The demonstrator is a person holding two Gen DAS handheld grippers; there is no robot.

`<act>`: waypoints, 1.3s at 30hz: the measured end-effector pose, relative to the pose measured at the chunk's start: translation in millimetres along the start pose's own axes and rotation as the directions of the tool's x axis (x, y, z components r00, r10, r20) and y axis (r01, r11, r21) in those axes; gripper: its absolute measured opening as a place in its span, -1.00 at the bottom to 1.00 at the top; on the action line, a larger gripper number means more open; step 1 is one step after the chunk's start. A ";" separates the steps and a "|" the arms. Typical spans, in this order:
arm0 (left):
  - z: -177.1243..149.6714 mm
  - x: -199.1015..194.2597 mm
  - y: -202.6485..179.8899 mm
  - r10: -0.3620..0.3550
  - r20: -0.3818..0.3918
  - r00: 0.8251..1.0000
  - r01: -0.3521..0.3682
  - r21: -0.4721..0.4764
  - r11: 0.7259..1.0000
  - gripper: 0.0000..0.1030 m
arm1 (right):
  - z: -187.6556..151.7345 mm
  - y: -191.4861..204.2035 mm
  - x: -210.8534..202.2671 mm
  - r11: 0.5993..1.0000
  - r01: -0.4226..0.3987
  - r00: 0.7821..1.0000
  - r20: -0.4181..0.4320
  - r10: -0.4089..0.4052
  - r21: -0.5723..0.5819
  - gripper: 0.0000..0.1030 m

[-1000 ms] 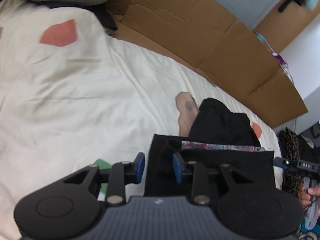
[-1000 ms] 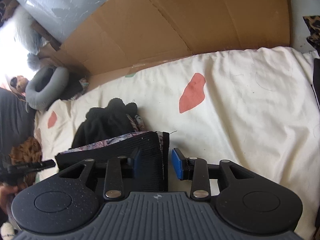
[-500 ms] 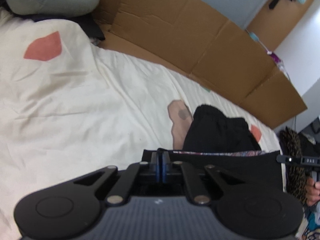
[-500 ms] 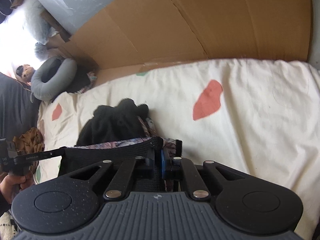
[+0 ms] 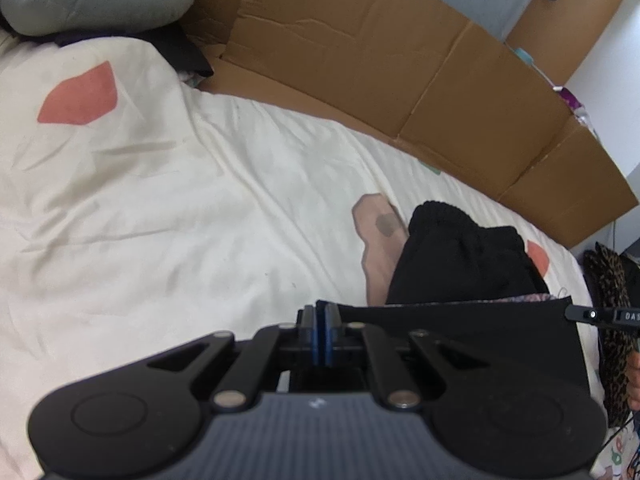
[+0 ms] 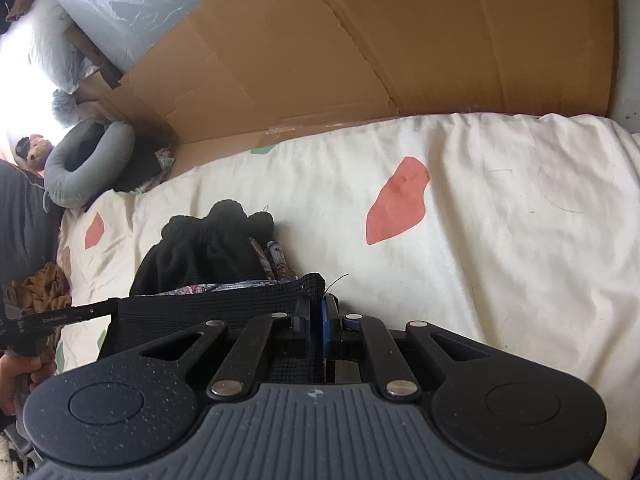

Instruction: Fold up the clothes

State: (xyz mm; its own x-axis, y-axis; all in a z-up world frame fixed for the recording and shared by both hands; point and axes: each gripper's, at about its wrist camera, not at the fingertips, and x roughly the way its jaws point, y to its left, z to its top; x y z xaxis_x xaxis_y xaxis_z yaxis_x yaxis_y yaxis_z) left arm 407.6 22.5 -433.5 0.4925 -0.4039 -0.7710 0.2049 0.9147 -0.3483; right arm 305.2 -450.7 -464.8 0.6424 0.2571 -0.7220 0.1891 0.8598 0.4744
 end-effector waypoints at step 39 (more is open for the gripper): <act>-16.3 11.5 -16.6 0.092 -0.015 0.996 -0.091 0.061 0.994 -0.87 | -15.3 33.8 36.4 0.973 0.067 0.995 -0.054 -0.081 -0.219 -0.83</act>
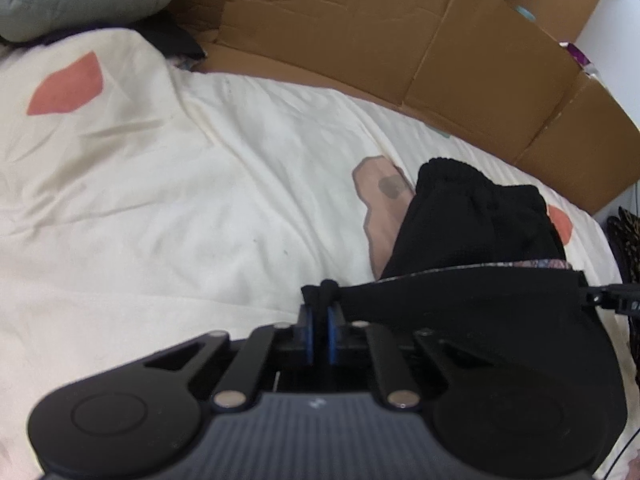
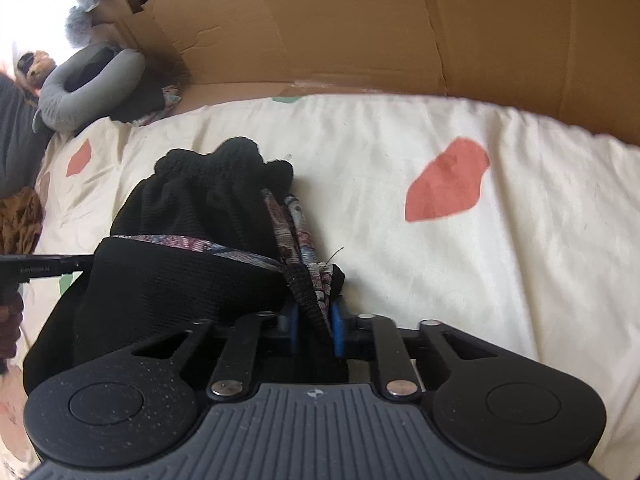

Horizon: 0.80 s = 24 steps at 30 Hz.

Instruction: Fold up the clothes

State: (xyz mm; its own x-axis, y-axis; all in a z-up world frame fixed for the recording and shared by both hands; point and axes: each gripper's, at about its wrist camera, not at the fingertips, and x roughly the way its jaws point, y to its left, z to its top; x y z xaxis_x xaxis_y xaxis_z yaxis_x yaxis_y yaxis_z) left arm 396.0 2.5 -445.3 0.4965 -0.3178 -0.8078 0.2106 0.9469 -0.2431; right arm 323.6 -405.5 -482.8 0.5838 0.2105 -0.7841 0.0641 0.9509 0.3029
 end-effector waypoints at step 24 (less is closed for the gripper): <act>33.5 -69.4 -17.6 0.022 0.224 0.974 -0.021 -0.005 1.000 -0.89 | 29.8 7.4 -70.2 0.999 0.005 0.983 0.183 -0.014 0.046 -0.90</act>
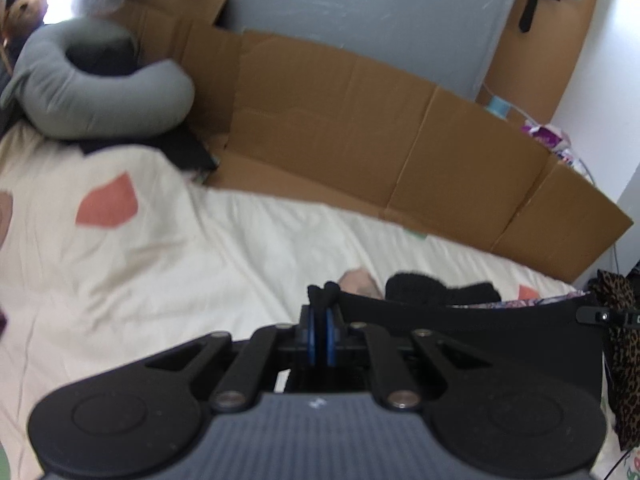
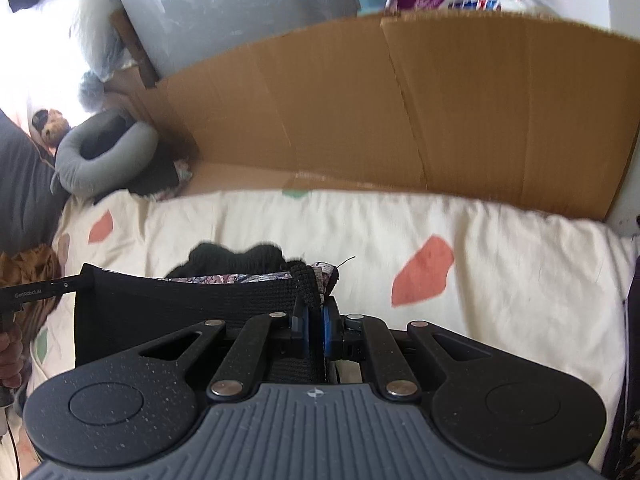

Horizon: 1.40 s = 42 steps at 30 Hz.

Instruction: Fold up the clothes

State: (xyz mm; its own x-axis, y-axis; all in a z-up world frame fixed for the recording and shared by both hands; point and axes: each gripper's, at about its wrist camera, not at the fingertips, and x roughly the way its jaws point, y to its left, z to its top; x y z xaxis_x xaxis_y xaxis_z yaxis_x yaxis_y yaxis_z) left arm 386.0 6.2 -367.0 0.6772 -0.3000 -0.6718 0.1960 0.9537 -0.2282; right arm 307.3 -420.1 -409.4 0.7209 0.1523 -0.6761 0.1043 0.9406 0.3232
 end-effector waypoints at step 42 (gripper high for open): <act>22.9 138.6 -29.6 0.137 -0.203 0.969 -0.105 0.162 0.981 -0.75 | 12.1 -30.1 85.5 0.984 0.171 0.981 -0.102 -0.166 0.042 -0.88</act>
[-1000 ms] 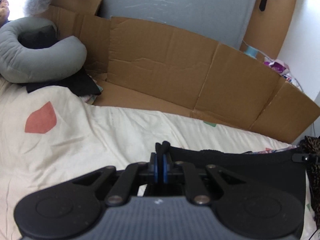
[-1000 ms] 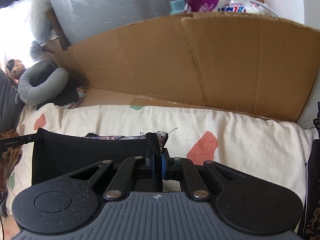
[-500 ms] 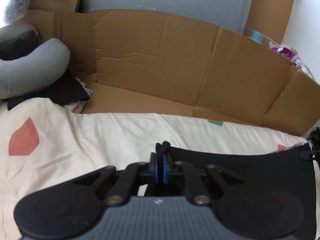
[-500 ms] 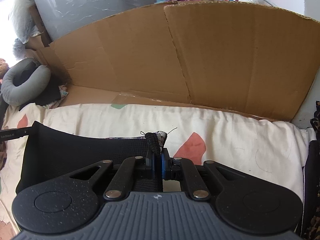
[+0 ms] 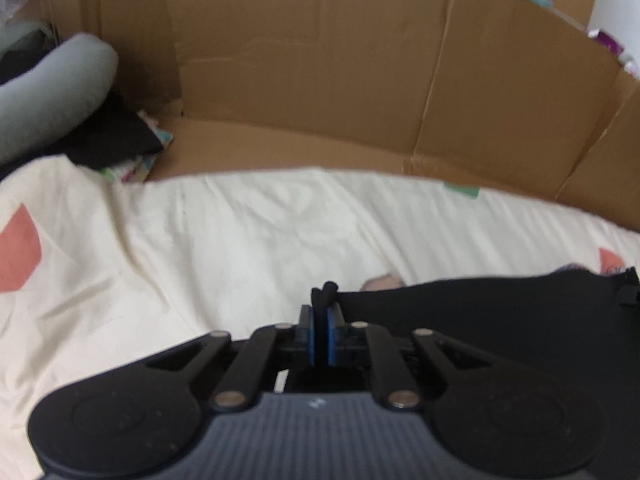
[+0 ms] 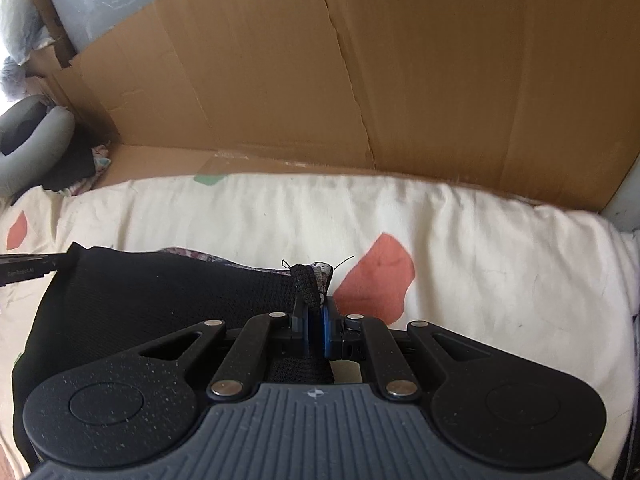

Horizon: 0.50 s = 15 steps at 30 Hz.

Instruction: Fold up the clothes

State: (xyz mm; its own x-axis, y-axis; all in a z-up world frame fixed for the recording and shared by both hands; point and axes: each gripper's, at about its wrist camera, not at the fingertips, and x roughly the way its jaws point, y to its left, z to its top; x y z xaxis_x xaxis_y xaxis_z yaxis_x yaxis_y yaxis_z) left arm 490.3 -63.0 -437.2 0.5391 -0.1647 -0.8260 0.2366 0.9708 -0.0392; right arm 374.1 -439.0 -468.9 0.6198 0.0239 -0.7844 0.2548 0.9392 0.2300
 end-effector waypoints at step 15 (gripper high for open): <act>13.9 -55.0 -23.6 -0.086 0.097 0.992 0.083 0.041 0.996 -0.20 | 4.3 5.5 -32.1 0.998 -0.034 0.996 0.080 0.039 -0.054 -0.60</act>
State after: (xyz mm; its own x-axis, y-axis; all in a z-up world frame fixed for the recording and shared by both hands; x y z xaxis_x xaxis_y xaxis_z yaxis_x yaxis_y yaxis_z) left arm 466.3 -79.3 -383.0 0.5923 -0.2640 -0.7613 0.3130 0.9460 -0.0846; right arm 358.8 -436.1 -439.9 0.6869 0.0325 -0.7261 0.1932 0.9549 0.2255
